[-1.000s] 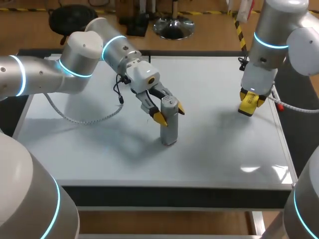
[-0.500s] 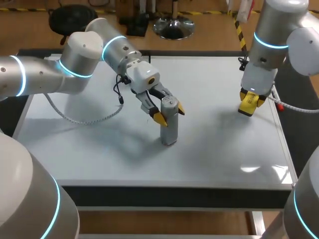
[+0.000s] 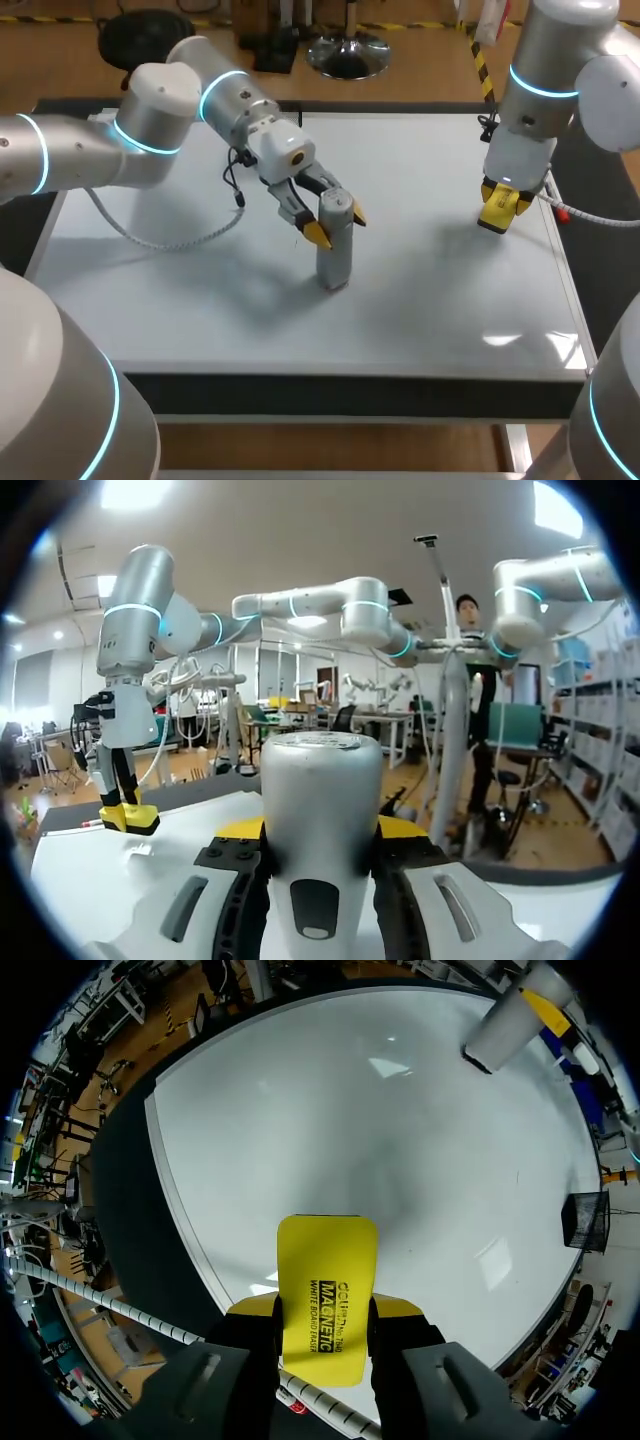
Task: Pick up the inspection probe, press it on each red-marked spot on the whiteboard one by one, put down the probe, pick up the eraser, and wipe off all the red marks.
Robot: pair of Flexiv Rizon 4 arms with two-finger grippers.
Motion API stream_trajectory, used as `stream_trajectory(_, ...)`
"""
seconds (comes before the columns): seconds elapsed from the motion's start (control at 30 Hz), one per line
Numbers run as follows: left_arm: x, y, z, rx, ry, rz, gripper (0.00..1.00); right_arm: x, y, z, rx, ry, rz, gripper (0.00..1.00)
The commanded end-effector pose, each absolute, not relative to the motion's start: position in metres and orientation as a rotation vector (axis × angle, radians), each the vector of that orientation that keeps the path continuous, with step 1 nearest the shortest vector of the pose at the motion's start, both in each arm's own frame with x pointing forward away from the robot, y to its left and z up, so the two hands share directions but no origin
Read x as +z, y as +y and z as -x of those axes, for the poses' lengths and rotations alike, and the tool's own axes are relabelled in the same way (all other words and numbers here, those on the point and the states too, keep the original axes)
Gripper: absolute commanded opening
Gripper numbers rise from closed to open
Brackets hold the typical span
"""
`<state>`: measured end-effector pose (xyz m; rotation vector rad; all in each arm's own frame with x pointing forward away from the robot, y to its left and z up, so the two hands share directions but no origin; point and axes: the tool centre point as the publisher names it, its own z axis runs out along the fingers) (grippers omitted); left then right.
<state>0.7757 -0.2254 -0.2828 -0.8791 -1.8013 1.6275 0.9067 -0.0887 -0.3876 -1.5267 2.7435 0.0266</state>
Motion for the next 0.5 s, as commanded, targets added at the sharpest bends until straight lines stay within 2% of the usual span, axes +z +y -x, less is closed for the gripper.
stream_trajectory(0.03, -0.266, -0.209, -0.787, 1.619, -1.827, 0.893, 0.0, -0.388, -0.089, -0.907, 0.022, 2.743, 1.53, 0.0)
stream_trajectory(0.5, -0.236, -0.149, -0.833, 1.652, -1.877, 0.9, 0.0, -0.388, -0.089, -0.907, 0.022, 2.743, 1.53, 0.0)
